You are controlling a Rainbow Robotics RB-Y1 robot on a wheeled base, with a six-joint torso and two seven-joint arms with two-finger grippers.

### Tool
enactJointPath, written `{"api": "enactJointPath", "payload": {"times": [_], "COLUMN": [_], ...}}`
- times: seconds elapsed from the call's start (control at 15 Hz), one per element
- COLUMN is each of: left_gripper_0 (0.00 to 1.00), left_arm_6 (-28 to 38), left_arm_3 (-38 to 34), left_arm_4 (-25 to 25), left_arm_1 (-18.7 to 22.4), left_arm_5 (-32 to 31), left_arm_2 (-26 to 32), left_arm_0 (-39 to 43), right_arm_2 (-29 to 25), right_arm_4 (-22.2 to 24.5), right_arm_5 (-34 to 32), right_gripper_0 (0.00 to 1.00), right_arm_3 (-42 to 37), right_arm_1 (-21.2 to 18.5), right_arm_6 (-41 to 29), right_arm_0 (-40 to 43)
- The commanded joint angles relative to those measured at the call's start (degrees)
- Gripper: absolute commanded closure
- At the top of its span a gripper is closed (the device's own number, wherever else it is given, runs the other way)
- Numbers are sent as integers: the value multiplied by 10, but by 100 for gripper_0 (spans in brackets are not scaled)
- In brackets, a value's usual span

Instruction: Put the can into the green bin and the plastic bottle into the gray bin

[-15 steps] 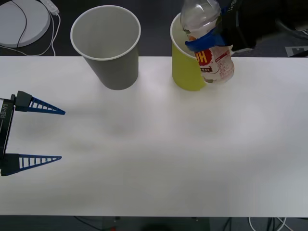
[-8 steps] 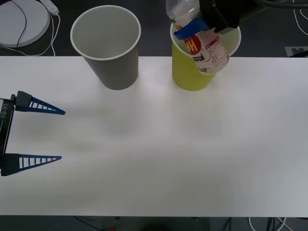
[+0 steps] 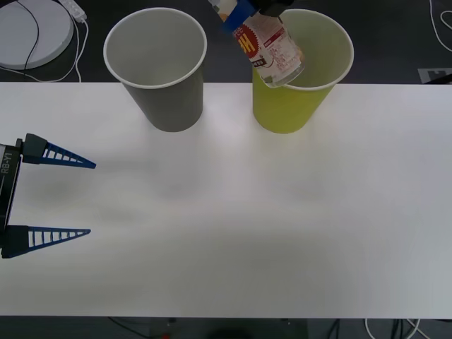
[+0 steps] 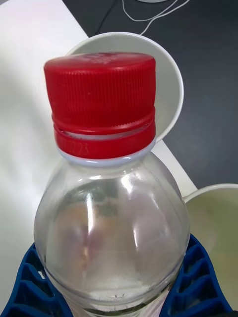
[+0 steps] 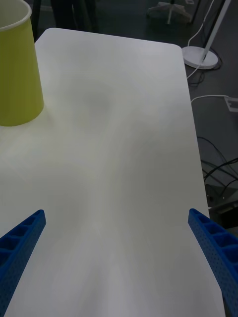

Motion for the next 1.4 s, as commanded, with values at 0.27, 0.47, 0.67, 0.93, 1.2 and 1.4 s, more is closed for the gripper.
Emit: {"api": "enactJointPath", "payload": {"times": [0.27,0.47,0.67,0.93,1.2,1.4], "left_gripper_0": [0,0,0,0,0,0], "left_arm_6": [0,0,0,0,0,0], "left_arm_3": [0,0,0,0,0,0], "left_arm_4": [0,0,0,0,0,0], "left_arm_1": [0,0,0,0,0,0], "left_arm_5": [0,0,0,0,0,0], "left_arm_2": [0,0,0,0,0,0], "left_arm_0": [0,0,0,0,0,0], "right_arm_2": [16,17,17,17,28,38], "right_arm_4": [73,100,123,154,183,186], "right_arm_5": [0,4,20,42,83,119], "right_gripper_0": [100,100,100,100,100,100], "right_arm_3": [117,178,240,312,383,432], "right_arm_1": [83,120,156,201,242,262], "right_arm_6": [0,0,0,0,0,0], "right_arm_0": [-50,-79,-105,-134,-160,-179]}}
